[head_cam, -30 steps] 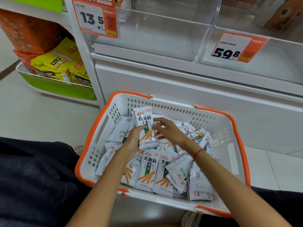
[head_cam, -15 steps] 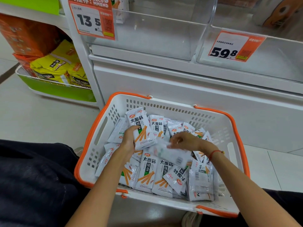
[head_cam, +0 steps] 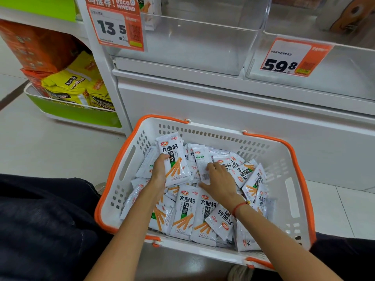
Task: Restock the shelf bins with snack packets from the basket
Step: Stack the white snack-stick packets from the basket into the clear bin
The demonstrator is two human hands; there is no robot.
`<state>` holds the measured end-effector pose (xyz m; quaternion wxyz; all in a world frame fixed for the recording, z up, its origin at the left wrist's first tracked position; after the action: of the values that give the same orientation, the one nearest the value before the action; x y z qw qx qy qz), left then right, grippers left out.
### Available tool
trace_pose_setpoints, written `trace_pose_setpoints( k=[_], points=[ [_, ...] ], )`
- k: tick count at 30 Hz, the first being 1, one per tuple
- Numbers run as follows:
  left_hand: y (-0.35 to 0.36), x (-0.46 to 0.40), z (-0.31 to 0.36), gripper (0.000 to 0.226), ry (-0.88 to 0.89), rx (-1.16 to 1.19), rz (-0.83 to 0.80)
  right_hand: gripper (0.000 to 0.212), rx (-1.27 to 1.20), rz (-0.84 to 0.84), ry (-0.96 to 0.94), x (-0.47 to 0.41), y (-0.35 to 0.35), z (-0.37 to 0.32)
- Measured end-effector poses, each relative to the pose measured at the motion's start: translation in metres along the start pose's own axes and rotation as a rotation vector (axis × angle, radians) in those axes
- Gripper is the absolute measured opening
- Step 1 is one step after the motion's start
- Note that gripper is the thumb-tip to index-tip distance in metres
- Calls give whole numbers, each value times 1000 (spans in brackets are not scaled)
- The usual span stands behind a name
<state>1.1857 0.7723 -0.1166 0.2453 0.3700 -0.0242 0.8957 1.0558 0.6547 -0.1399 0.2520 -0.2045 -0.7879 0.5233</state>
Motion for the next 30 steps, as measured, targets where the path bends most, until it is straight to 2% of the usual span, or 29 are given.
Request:
trace_pose_setpoints(
  k=[2, 5, 6, 10, 12, 14, 15, 17, 20, 22, 24, 30],
  points=[
    [-1, -1, -1, 22, 1, -20, 4, 38, 50, -3, -3, 0, -3, -1],
    [-2, -4, -2, 20, 14, -70, 21, 43, -68, 6, 89, -4, -11, 3],
    [-3, -5, -2, 20, 16, -87, 31, 40, -212, -13, 161, -8, -16, 8],
    [-4, -8, -5, 40, -6, -177, 60, 18, -1121, -238, 508, -18, -44, 30],
    [-4, -7, -5, 41, -1, -212, 63, 15, -1436, -278, 497, -17, -53, 27],
    [-2, -4, -3, 37, 6, -235, 59, 16, -1647, -341, 431, -16, -56, 13],
    [-1, -1, -2, 34, 4, -237, 53, 14, -1663, -384, 403, -15, -54, 3],
    [2, 1, -4, 35, 3, -248, 38, 10, -1546, -412, 386, -15, -46, -18],
    [2, -6, -13, 56, -29, -251, 10, 18, -1321, -237, 407, -13, -32, -41],
    [1, -5, -14, 44, -30, -189, 19, 22, -1171, -116, 363, -11, -29, -47],
    [2, 0, -10, 32, -10, -141, 30, 23, -1059, -71, 305, -8, -29, -49],
    [7, -1, -5, 32, 11, -31, -83, 30, -826, -29, 181, -2, -31, -56]
  ],
)
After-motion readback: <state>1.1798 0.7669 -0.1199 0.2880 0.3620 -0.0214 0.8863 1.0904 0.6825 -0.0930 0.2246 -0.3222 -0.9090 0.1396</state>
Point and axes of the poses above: each hand's wrist, its own x-axis away from the middle knuckle, its own y-axis out of the palm, z = x × y, the point moved 1 cm from there along -x, towards the middle knuckle, and after that the axes turned 7 degrees about -x, right-handed, at the moved point
